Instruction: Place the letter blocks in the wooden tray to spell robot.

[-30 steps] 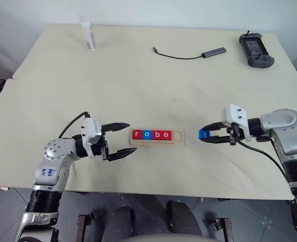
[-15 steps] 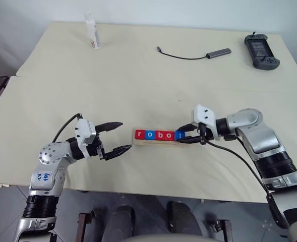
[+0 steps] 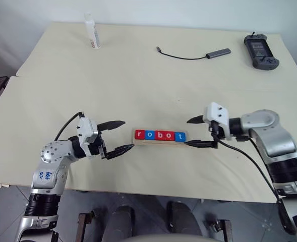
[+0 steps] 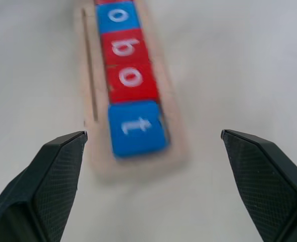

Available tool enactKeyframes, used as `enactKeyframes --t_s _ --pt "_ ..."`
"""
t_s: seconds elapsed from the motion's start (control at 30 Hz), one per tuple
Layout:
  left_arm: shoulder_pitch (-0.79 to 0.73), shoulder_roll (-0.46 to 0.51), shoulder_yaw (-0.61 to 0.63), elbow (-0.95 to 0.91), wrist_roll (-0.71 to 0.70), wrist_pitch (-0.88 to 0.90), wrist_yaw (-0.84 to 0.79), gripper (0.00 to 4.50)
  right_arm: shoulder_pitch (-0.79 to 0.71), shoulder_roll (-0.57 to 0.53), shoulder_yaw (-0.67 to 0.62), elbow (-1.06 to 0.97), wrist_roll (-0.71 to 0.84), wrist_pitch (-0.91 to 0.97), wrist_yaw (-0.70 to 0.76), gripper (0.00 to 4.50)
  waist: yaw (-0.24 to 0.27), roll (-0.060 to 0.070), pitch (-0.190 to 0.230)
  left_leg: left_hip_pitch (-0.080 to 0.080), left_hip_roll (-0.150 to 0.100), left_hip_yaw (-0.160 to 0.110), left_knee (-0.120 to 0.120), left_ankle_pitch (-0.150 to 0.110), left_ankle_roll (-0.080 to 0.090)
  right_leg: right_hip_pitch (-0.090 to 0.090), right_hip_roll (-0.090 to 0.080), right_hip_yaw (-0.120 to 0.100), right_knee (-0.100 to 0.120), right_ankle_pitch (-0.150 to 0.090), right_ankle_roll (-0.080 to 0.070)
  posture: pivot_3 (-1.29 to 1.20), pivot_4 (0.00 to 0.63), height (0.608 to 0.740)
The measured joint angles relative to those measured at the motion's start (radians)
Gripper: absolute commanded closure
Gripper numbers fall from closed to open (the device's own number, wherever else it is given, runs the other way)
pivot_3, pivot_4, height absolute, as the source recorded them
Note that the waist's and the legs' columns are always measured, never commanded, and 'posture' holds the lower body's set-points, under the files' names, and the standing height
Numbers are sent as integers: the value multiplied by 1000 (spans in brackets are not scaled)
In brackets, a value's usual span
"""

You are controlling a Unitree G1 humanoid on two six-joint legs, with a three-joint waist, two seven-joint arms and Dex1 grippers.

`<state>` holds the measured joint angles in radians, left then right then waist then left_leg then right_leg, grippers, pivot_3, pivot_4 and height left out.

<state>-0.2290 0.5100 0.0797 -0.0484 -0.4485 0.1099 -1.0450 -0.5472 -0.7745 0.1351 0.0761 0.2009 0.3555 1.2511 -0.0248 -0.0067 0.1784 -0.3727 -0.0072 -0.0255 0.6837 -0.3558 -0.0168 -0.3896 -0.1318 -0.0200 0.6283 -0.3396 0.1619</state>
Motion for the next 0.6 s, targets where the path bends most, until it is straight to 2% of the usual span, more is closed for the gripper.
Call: enactKeyframes --t_s 0.17,0.37,0.6 --pt "-14 -7 -12 12 0 -1 -5 0 97 -15 -38 -98 60 46 9 2414 -5 0 0 1 1 1 0 0 0 0 1 1 1 0 0 0 150 740" --pt "-19 -10 -21 20 0 -2 -21 0 110 1 -22 -184 108 117 -1 4473 -2 0 0 1 1 2 1 0 0 0 1 1 1 0 0 0 150 740" --pt "-38 -10 -31 27 0 -2 -40 0 59 53 55 -105 55 130 -65 4473 -2 0 0 1 0 1 0 0 0 0 0 1 1 0 0 0 150 740"
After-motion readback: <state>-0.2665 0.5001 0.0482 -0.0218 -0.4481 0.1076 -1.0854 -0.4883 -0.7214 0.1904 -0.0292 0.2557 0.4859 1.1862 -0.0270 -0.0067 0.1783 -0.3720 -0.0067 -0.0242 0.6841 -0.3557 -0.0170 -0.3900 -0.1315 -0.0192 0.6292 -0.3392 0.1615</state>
